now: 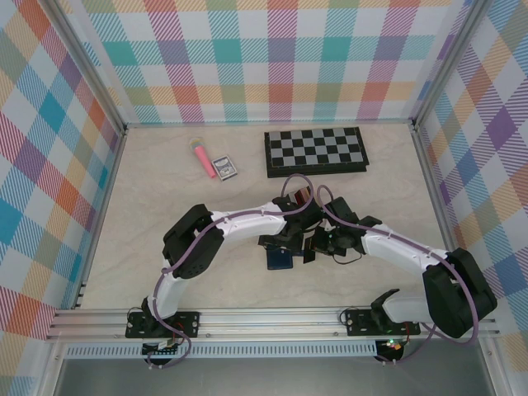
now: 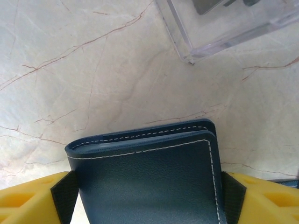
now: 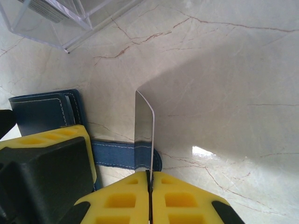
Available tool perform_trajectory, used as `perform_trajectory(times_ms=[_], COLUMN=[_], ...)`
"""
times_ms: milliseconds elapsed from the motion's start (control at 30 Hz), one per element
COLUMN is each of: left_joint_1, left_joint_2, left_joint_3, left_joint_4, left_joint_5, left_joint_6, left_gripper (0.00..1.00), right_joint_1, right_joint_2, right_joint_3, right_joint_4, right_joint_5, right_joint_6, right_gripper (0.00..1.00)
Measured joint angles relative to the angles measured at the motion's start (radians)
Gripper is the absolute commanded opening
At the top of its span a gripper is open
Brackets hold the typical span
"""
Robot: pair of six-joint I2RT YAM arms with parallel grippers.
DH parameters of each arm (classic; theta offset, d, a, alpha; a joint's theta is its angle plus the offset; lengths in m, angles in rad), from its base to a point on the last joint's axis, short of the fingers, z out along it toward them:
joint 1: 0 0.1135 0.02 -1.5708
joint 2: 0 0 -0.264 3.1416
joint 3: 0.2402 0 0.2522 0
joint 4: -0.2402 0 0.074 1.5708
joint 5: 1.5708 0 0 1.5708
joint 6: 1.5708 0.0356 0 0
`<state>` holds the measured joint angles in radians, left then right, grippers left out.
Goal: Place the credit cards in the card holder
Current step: Open the card holder at the center of the table.
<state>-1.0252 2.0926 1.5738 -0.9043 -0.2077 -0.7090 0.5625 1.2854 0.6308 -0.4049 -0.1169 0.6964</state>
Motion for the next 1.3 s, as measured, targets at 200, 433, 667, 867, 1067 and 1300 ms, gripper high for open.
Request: perform_trajectory(times_ms=[200,433,667,867,1067,1300], left_joint_1=[-0.001,-0.001,0.001,0.022,0.059,0.124], left_joint_2=[-0.032,-0.179,-0.243,-0.309,-0.418,-0.479], left_joint_3=[-0.010,-0.091,-0.183,-0.313,-0.450,-0.601], left_joint_4=[-0.007,-0.011,-0.009,0.024,0.181,0.393], left_joint_5=[-0.016,-0.051,-0.074,-0.060,0.021,0.151], left_joint_6=[-0.001,-0.007,-0.018,-0.039,-0.036,-0.039], left_gripper=[0.76,0.61,0.38,0.13,0.00,0.00], right_joint_1=[0.000,-0.001,-0.001,-0.001,-0.001,-0.001], right_joint_2=[0.005,0.005,0.008,0.010,0.007,-0.133], right_joint_3=[0.000,0.000,0.010,0.013,0.016,0.017], right_joint_4=[-0.003,-0.007,-0.016,-0.023,-0.025,-0.021], right_joint_5=[0.011,0.016,0.019,0.023,0.019,0.009], right_joint_6=[0.000,0.000,0.000,0.000,-0.001,-0.003], right_gripper=[0.08,0.08,0.07,0.07,0.07,0.08])
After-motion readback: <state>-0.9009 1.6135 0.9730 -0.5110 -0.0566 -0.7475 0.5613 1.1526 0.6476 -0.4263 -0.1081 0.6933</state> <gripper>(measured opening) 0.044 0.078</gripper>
